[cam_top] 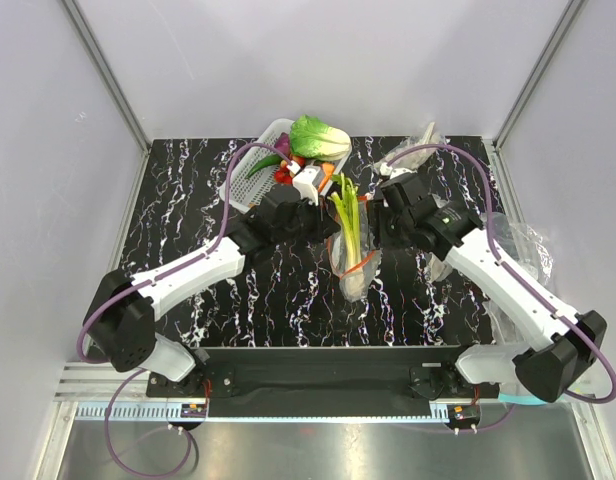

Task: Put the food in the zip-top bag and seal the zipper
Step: Adjust the zipper food storage bag at the center of the board.

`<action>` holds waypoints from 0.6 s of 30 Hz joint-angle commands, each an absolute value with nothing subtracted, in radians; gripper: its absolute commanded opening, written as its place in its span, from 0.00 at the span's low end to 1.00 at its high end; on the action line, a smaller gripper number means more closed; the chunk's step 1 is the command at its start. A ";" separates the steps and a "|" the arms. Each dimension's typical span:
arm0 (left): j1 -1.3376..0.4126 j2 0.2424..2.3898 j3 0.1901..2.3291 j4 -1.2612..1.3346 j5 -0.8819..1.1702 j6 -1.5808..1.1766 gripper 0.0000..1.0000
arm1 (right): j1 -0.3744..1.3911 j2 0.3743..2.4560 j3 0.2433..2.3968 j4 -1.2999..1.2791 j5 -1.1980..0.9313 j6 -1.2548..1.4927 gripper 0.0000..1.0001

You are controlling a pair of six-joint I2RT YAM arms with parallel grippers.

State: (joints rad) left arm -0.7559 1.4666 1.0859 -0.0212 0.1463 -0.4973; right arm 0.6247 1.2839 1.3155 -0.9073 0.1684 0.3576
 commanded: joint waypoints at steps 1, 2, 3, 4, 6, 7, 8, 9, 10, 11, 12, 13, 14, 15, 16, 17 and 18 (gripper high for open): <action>-0.753 1.425 1.101 0.009 0.144 -0.482 0.00 | 0.629 1.311 1.377 -0.859 0.219 0.356 0.60; -0.753 1.425 1.101 0.008 0.149 -0.480 0.00 | 0.630 1.328 1.384 -0.859 0.222 0.354 0.57; -0.752 1.424 1.103 0.005 0.150 -0.477 0.00 | 0.630 1.333 1.390 -0.859 0.241 0.353 0.56; -0.752 1.424 1.104 0.003 0.150 -0.477 0.00 | 0.630 1.338 1.396 -0.856 0.247 0.351 0.53; -0.753 1.422 1.103 0.003 0.152 -0.476 0.00 | 0.629 1.338 1.397 -0.833 0.253 0.339 0.53; -0.753 1.420 1.103 0.003 0.152 -0.476 0.00 | 0.630 1.339 1.397 -0.822 0.258 0.336 0.51; -0.753 1.420 1.104 0.003 0.153 -0.477 0.00 | 0.630 1.341 1.399 -0.815 0.261 0.336 0.48; -0.753 1.420 1.104 0.003 0.155 -0.477 0.00 | 0.630 1.341 1.408 -0.810 0.267 0.327 0.45; -0.752 1.419 1.108 0.003 0.153 -0.476 0.00 | 0.630 1.342 1.411 -0.807 0.273 0.327 0.43; -0.752 1.417 1.112 0.003 0.153 -0.472 0.00 | 0.630 1.344 1.420 -0.804 0.278 0.321 0.36; -0.752 1.420 1.115 0.003 0.153 -0.472 0.00 | 0.632 1.344 1.425 -0.801 0.278 0.318 0.32; -0.753 1.419 1.120 0.003 0.152 -0.471 0.00 | 0.630 1.344 1.428 -0.799 0.279 0.313 0.24; -0.752 1.419 1.127 -0.018 0.153 -0.466 0.00 | 0.630 1.345 1.433 -0.798 0.279 0.311 0.07; -0.752 1.420 1.146 -0.035 0.152 -0.462 0.00 | 0.630 1.347 1.446 -0.801 0.279 0.305 0.00; -0.753 1.417 1.161 -0.047 0.152 -0.457 0.00 | 0.630 1.347 1.457 -0.805 0.279 0.301 0.00; -0.752 1.414 1.182 -0.066 0.150 -0.451 0.00 | 0.632 1.350 1.472 -0.811 0.276 0.298 0.00; -0.752 1.413 1.209 -0.116 0.149 -0.434 0.00 | 0.630 1.350 1.511 -0.836 0.278 0.292 0.00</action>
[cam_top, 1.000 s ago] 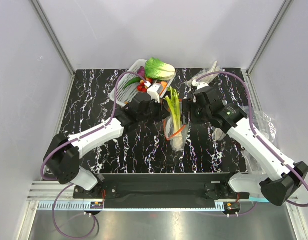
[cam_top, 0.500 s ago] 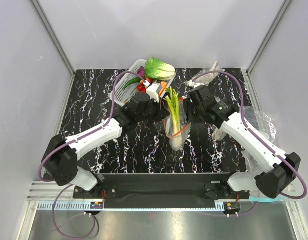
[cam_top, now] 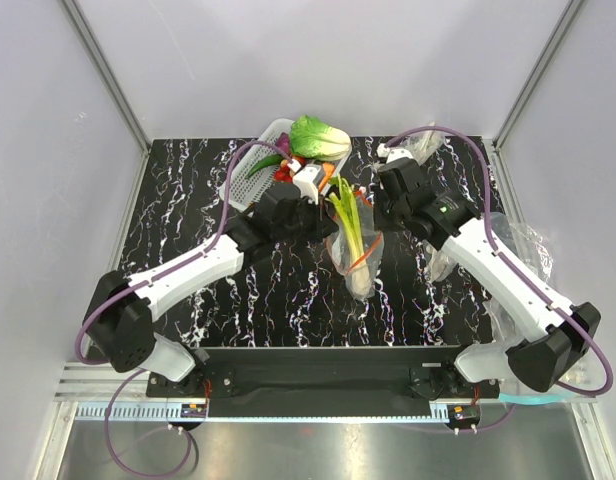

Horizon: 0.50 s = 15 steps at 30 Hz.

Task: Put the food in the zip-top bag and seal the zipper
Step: Adjust the zipper food storage bag at the center of the board.

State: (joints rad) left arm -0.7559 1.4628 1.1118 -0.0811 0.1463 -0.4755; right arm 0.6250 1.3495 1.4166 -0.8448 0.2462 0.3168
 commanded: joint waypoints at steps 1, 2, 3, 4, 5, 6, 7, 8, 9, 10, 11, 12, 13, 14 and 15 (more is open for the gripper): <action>-0.752 1.407 1.260 -0.142 0.149 -0.423 0.00 | 0.630 1.350 1.532 -0.850 0.275 0.288 0.00; -0.752 1.399 1.293 -0.167 0.147 -0.414 0.00 | 0.630 1.342 1.555 -0.863 0.272 0.287 0.00; -0.753 1.393 1.319 -0.219 0.143 -0.397 0.00 | 0.630 1.338 1.596 -0.885 0.256 0.282 0.00; -0.753 1.388 1.340 -0.239 0.138 -0.390 0.00 | 0.630 1.333 1.612 -0.894 0.247 0.282 0.00; -0.752 1.379 1.377 -0.254 0.138 -0.382 0.00 | 0.630 1.327 1.626 -0.908 0.238 0.282 0.00; -0.752 1.374 1.388 -0.283 0.135 -0.377 0.00 | 0.630 1.322 1.647 -0.914 0.217 0.287 0.00; -0.752 1.370 1.399 -0.296 0.133 -0.376 0.00 | 0.630 1.321 1.651 -0.916 0.204 0.287 0.00; -0.752 1.358 1.388 -0.301 0.130 -0.376 0.00 | 0.630 1.318 1.648 -0.910 0.190 0.290 0.00; -0.753 1.350 1.365 -0.281 0.130 -0.380 0.00 | 0.630 1.318 1.625 -0.901 0.172 0.294 0.00; -0.753 1.345 1.339 -0.261 0.130 -0.387 0.00 | 0.630 1.319 1.608 -0.885 0.160 0.296 0.00; -0.752 1.344 1.281 -0.243 0.132 -0.397 0.00 | 0.630 1.339 1.597 -0.867 0.135 0.296 0.00; -0.750 1.350 1.255 -0.214 0.130 -0.400 0.00 | 0.630 1.353 1.604 -0.867 0.061 0.293 0.00; -0.746 1.357 1.235 -0.206 0.127 -0.405 0.00 | 0.646 1.365 1.618 -0.871 0.040 0.296 0.00; -0.741 1.377 1.215 -0.199 0.121 -0.416 0.00 | 0.656 1.370 1.630 -0.868 0.037 0.296 0.00; -0.732 1.385 1.189 -0.183 0.121 -0.422 0.00 | 0.666 1.364 1.659 -0.871 0.064 0.298 0.00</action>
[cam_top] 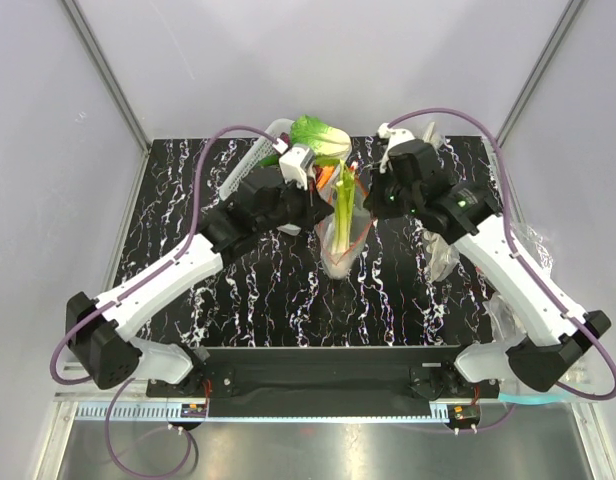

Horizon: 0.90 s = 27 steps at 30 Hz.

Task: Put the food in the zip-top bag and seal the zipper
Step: Adjust the zipper food storage bag at the center of the board.

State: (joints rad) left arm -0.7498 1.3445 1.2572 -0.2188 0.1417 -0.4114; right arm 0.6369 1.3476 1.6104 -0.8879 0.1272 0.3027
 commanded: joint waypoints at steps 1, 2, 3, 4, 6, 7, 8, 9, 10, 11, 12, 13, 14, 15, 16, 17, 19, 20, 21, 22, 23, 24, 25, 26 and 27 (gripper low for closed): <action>-0.726 1.394 1.184 -0.175 0.124 -0.429 0.00 | 0.666 1.356 1.676 -0.874 0.078 0.301 0.00; -0.724 1.396 1.186 -0.170 0.136 -0.440 0.00 | 0.666 1.333 1.696 -0.883 0.092 0.299 0.00; -0.724 1.396 1.193 -0.169 0.140 -0.442 0.00 | 0.666 1.322 1.739 -0.891 0.110 0.292 0.00; -0.727 1.399 1.224 -0.170 0.149 -0.446 0.00 | 0.666 1.312 1.758 -0.899 0.113 0.287 0.00; -0.742 1.402 1.267 -0.195 0.167 -0.459 0.00 | 0.666 1.273 1.769 -0.888 0.120 0.285 0.00; -0.750 1.404 1.310 -0.207 0.173 -0.457 0.00 | 0.666 1.261 1.753 -0.871 0.121 0.290 0.00; -0.758 1.401 1.331 -0.221 0.178 -0.443 0.00 | 0.664 1.244 1.731 -0.835 0.120 0.296 0.00; -0.762 1.393 1.347 -0.247 0.179 -0.436 0.00 | 0.666 1.249 1.682 -0.819 0.106 0.304 0.00; -0.761 1.381 1.353 -0.258 0.172 -0.428 0.00 | 0.666 1.262 1.660 -0.810 0.095 0.307 0.00; -0.756 1.347 1.350 -0.291 0.129 -0.407 0.00 | 0.666 1.307 1.642 -0.799 0.081 0.313 0.00; -0.732 1.329 1.344 -0.307 0.100 -0.397 0.00 | 0.666 1.331 1.611 -0.793 0.040 0.322 0.00; -0.709 1.290 1.336 -0.320 0.078 -0.393 0.00 | 0.666 1.350 1.592 -0.785 0.025 0.328 0.00; -0.687 1.272 1.318 -0.336 0.071 -0.394 0.00 | 0.666 1.370 1.571 -0.754 0.014 0.333 0.00; -0.654 1.256 1.310 -0.336 0.074 -0.396 0.00 | 0.666 1.371 1.533 -0.743 0.021 0.339 0.00; -0.653 1.238 1.305 -0.336 0.072 -0.397 0.00 | 0.664 1.368 1.523 -0.735 0.038 0.336 0.00; -0.655 1.238 1.308 -0.328 0.087 -0.406 0.00 | 0.666 1.358 1.520 -0.755 0.070 0.330 0.00; -0.693 1.267 1.310 -0.299 0.130 -0.432 0.00 | 0.661 1.341 1.546 -0.793 0.196 0.319 0.00; -0.747 1.287 1.319 -0.264 0.139 -0.437 0.00 | 0.660 1.316 1.568 -0.823 0.262 0.311 0.00; -0.770 1.313 1.331 -0.261 0.144 -0.437 0.00 | 0.657 1.302 1.575 -0.831 0.284 0.308 0.00; -0.788 1.369 1.354 -0.268 0.161 -0.436 0.00 | 0.649 1.286 1.581 -0.837 0.299 0.310 0.00; -0.796 1.393 1.374 -0.294 0.202 -0.434 0.00 | 0.647 1.264 1.586 -0.833 0.305 0.313 0.00; -0.796 1.407 1.387 -0.305 0.215 -0.431 0.00 | 0.647 1.256 1.589 -0.825 0.282 0.316 0.00; -0.793 1.399 1.378 -0.311 0.206 -0.425 0.00 | 0.646 1.255 1.589 -0.821 0.255 0.322 0.00; -0.785 1.384 1.359 -0.313 0.165 -0.411 0.00 | 0.647 1.267 1.586 -0.810 0.179 0.333 0.00; -0.746 1.361 1.301 -0.305 0.152 -0.413 0.00 | 0.650 1.281 1.583 -0.801 0.140 0.337 0.00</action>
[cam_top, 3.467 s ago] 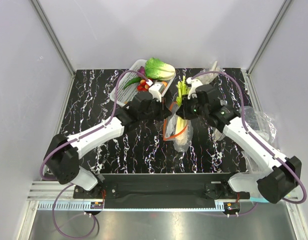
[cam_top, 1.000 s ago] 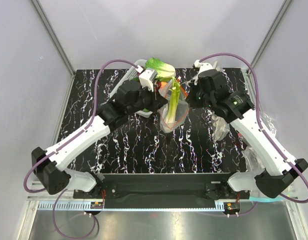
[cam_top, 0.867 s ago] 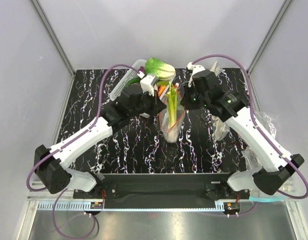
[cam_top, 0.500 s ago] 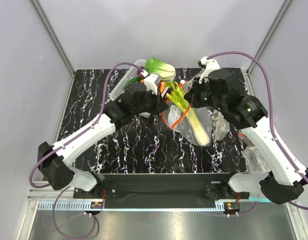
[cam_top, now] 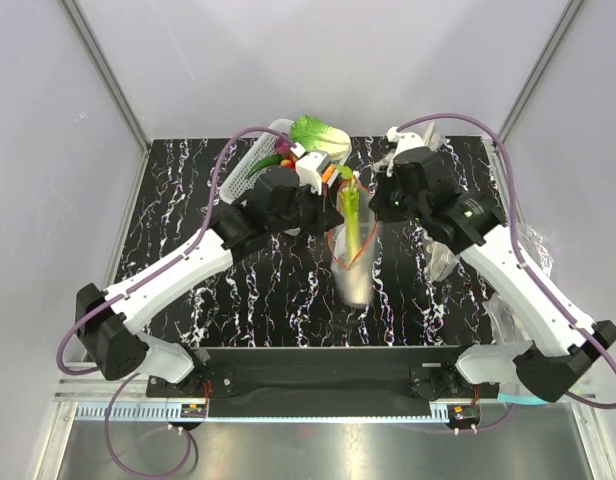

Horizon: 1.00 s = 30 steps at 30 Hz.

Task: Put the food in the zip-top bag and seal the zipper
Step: Adjust the zipper food storage bag at the center of the board.

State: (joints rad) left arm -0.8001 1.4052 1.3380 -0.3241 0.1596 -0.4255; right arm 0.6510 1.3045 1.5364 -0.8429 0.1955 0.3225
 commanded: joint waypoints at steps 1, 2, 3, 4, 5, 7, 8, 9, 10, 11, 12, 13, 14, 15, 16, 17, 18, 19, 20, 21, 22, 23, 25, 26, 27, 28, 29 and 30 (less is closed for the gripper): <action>-0.712 1.311 1.272 -0.293 0.153 -0.417 0.00 | 0.656 1.296 1.579 -0.792 0.112 0.341 0.00; -0.677 1.289 1.240 -0.275 0.172 -0.435 0.00 | 0.682 1.331 1.569 -0.772 0.086 0.344 0.00; -0.617 1.273 1.221 -0.273 0.169 -0.439 0.00 | 0.698 1.348 1.566 -0.761 0.075 0.344 0.00; -0.605 1.257 1.206 -0.278 0.129 -0.437 0.00 | 0.709 1.376 1.566 -0.753 0.061 0.345 0.00; -0.600 1.258 1.209 -0.294 0.114 -0.427 0.00 | 0.718 1.385 1.568 -0.755 0.049 0.348 0.00; -0.606 1.288 1.221 -0.275 0.158 -0.440 0.00 | 0.718 1.375 1.565 -0.764 0.076 0.347 0.00; -0.633 1.304 1.226 -0.235 0.225 -0.469 0.00 | 0.716 1.364 1.565 -0.787 0.153 0.333 0.00; -0.659 1.331 1.236 -0.229 0.233 -0.471 0.00 | 0.715 1.353 1.565 -0.805 0.200 0.328 0.00; -0.687 1.345 1.249 -0.229 0.215 -0.469 0.00 | 0.713 1.326 1.563 -0.822 0.248 0.330 0.00; -0.710 1.356 1.270 -0.230 0.210 -0.460 0.00 | 0.703 1.313 1.559 -0.856 0.300 0.324 0.00; -0.739 1.365 1.270 -0.226 0.213 -0.460 0.00 | 0.668 1.299 1.554 -0.868 0.305 0.322 0.00; -0.744 1.370 1.269 -0.218 0.231 -0.463 0.00 | 0.645 1.270 1.548 -0.880 0.298 0.322 0.00; -0.744 1.370 1.253 -0.204 0.233 -0.468 0.00 | 0.625 1.255 1.530 -0.882 0.281 0.321 0.00; -0.742 1.361 1.247 -0.206 0.229 -0.463 0.00 | 0.597 1.243 1.520 -0.882 0.278 0.322 0.00; -0.742 1.353 1.243 -0.213 0.213 -0.456 0.00 | 0.595 1.233 1.513 -0.874 0.270 0.322 0.00; -0.738 1.347 1.243 -0.238 0.183 -0.439 0.00 | 0.595 1.230 1.505 -0.861 0.230 0.319 0.00; -0.718 1.327 1.230 -0.250 0.172 -0.434 0.00 | 0.595 1.236 1.506 -0.858 0.200 0.324 0.00; -0.703 1.315 1.221 -0.252 0.173 -0.434 0.00 | 0.597 1.267 1.511 -0.845 0.164 0.325 0.00; -0.666 1.302 1.210 -0.250 0.176 -0.439 0.00 | 0.600 1.285 1.516 -0.838 0.093 0.336 0.00; -0.651 1.290 1.194 -0.249 0.176 -0.440 0.00 | 0.610 1.304 1.516 -0.824 0.069 0.337 0.00; -0.637 1.269 1.190 -0.250 0.161 -0.442 0.00 | 0.655 1.337 1.517 -0.807 0.063 0.341 0.00; -0.620 1.263 1.187 -0.253 0.149 -0.440 0.00 | 0.672 1.351 1.523 -0.802 0.072 0.344 0.00; -0.623 1.259 1.196 -0.235 0.149 -0.442 0.00 | 0.692 1.374 1.525 -0.801 0.066 0.345 0.00; -0.647 1.269 1.203 -0.224 0.167 -0.446 0.00 | 0.692 1.371 1.514 -0.799 0.083 0.335 0.00; -0.673 1.307 1.219 -0.224 0.172 -0.445 0.00 | 0.690 1.364 1.509 -0.802 0.110 0.328 0.00; -0.707 1.330 1.277 -0.245 0.152 -0.430 0.00 | 0.690 1.344 1.505 -0.820 0.147 0.327 0.00; -0.774 1.356 1.302 -0.255 0.141 -0.423 0.00 | 0.687 1.332 1.496 -0.831 0.231 0.322 0.00; -0.799 1.399 1.325 -0.258 0.140 -0.422 0.00 | 0.677 1.319 1.491 -0.841 0.260 0.319 0.00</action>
State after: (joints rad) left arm -0.6903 1.3323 1.2266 -0.2985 0.1467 -0.4458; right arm 0.6888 1.3849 1.4860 -0.8322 0.1432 0.3347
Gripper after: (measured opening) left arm 0.012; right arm 0.011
